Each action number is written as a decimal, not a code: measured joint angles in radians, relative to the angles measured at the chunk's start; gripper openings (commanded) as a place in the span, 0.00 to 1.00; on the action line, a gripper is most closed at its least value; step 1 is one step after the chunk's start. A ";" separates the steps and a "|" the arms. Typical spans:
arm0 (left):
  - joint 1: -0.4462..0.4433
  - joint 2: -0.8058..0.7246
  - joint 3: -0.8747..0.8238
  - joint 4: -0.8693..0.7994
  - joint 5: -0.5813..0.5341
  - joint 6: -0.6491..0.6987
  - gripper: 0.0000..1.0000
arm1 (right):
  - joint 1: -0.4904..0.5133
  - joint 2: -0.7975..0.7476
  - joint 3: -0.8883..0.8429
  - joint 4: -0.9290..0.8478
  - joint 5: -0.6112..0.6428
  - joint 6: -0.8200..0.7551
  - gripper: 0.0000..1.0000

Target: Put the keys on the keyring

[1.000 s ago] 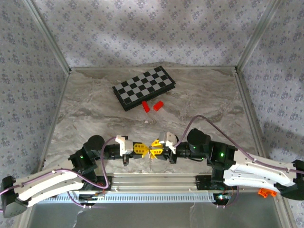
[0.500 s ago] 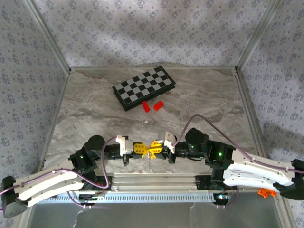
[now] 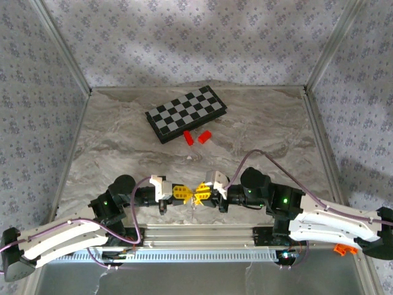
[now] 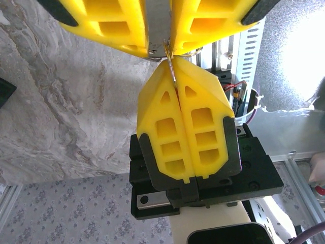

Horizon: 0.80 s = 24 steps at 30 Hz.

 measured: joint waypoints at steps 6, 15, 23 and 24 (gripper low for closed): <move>0.000 0.012 0.000 -0.003 -0.003 0.000 0.00 | 0.000 0.003 0.000 0.001 -0.001 0.000 0.10; 0.000 0.012 0.000 -0.036 -0.018 0.003 0.02 | -0.002 0.023 0.002 -0.016 0.000 0.002 0.00; 0.000 0.027 0.085 -0.200 -0.092 0.059 0.19 | -0.003 0.068 0.111 -0.212 0.027 -0.028 0.00; 0.000 0.031 0.097 -0.222 -0.101 0.065 0.20 | -0.004 0.076 0.131 -0.241 0.027 -0.035 0.00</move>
